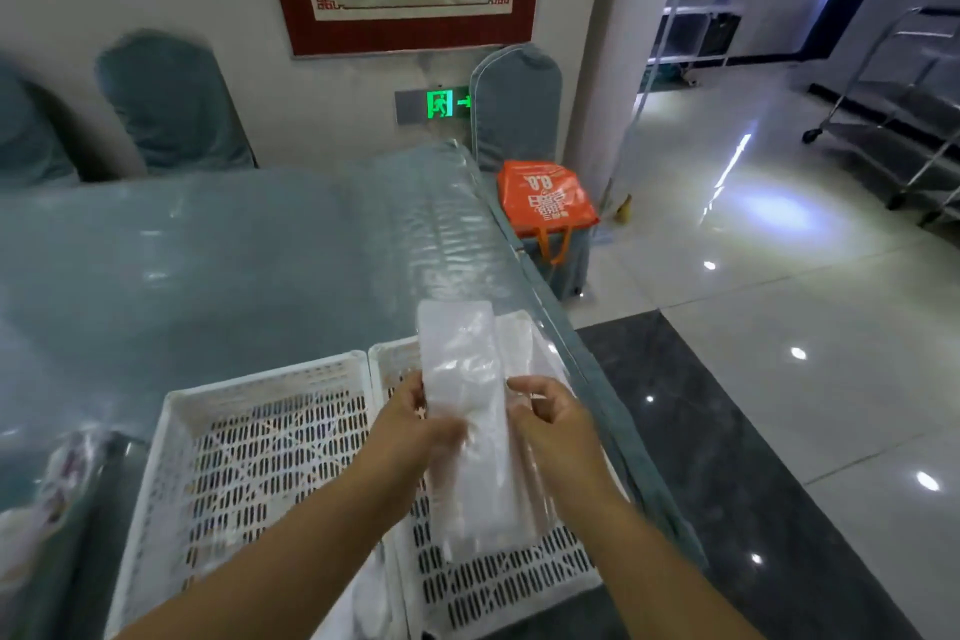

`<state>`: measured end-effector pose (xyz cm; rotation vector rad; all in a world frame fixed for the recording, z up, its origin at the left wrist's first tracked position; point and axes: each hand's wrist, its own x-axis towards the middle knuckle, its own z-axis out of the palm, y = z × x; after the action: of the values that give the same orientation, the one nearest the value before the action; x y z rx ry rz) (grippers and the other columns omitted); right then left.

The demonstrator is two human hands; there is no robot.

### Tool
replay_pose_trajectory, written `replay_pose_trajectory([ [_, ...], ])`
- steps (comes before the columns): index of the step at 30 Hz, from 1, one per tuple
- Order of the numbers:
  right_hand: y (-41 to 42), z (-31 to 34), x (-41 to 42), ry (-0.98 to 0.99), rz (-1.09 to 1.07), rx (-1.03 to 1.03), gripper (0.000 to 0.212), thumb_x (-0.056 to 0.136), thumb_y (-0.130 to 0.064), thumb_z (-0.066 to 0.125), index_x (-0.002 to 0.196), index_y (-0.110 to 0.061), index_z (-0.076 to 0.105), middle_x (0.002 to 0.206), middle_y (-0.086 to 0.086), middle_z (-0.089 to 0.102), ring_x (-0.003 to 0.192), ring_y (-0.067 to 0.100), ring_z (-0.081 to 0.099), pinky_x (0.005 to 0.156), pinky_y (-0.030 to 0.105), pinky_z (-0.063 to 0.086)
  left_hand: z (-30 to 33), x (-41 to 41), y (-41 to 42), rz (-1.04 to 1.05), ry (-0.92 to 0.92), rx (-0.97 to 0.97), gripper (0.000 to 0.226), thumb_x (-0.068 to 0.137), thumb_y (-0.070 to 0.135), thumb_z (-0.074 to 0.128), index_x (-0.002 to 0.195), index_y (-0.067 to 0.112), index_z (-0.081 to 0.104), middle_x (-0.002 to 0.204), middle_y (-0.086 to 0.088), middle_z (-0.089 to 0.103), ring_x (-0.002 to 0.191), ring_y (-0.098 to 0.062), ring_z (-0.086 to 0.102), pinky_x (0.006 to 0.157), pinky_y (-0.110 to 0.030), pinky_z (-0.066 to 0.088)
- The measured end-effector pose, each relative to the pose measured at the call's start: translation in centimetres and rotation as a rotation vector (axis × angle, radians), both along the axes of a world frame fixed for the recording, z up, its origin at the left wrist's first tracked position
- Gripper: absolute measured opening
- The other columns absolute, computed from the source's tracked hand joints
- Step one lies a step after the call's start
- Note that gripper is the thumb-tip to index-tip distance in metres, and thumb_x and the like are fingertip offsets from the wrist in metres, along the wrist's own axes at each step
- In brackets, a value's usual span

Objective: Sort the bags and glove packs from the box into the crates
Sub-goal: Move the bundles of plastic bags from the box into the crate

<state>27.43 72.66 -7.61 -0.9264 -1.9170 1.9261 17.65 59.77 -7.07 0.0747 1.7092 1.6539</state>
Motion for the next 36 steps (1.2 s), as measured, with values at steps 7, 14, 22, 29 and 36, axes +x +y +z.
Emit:
replay_pose_trajectory([
  [7,-0.1,-3.1,0.5,-0.086,0.128,0.025,0.033,0.087,-0.011,0.06,0.1,-0.041,0.061,0.095,-0.012,0.069,0.078,0.0,0.066,0.058,0.015,0.052,-3.2,2.6,-0.5,0.055,0.193,-0.166,0.044,0.076,0.002,0.065,0.101,0.036,0.052,0.097,0.007,0.064,0.089,-0.014,0.063,0.061,-0.024,0.051],
  [14,-1.2,-5.8,0.5,-0.124,0.229,0.139,0.038,0.086,-0.016,0.061,0.097,-0.052,0.059,0.103,-0.021,0.065,0.091,-0.008,0.06,0.067,0.011,0.051,-5.1,4.1,-1.0,-0.004,0.557,-0.467,0.029,0.074,0.001,0.06,0.056,0.024,0.055,0.058,0.003,0.061,0.053,-0.01,0.06,0.047,-0.027,0.051],
  [22,-0.5,-8.5,0.2,-0.373,0.355,0.162,0.066,0.075,-0.005,0.068,0.128,-0.036,0.043,0.12,-0.009,0.047,0.103,0.004,0.044,0.062,0.01,0.038,-8.1,4.6,-2.0,-0.142,0.675,-0.735,0.08,0.08,-0.004,0.058,0.144,0.015,0.012,0.148,-0.013,0.021,0.078,-0.003,0.053,0.057,-0.007,0.04],
  [29,-1.3,-9.1,0.0,-0.376,0.364,0.278,0.075,0.076,0.0,0.064,0.133,-0.039,0.035,0.13,-0.005,0.048,0.089,0.0,0.053,0.071,0.019,0.05,-9.4,4.9,-2.7,-0.493,1.111,-1.029,0.075,0.088,0.006,0.048,0.148,0.015,0.004,0.156,-0.011,-0.015,0.143,-0.031,-0.009,0.115,-0.043,-0.001],
  [36,-0.9,-8.7,-0.4,-0.373,0.445,0.3,0.077,0.077,0.003,0.06,0.129,-0.048,0.036,0.136,-0.004,0.046,0.096,-0.004,0.05,0.064,0.008,0.042,-9.5,4.4,-3.0,-0.613,1.218,-0.965,0.071,0.087,0.006,0.047,0.148,0.016,0.01,0.157,-0.013,0.009,0.144,-0.03,0.0,0.113,-0.044,-0.011],
])
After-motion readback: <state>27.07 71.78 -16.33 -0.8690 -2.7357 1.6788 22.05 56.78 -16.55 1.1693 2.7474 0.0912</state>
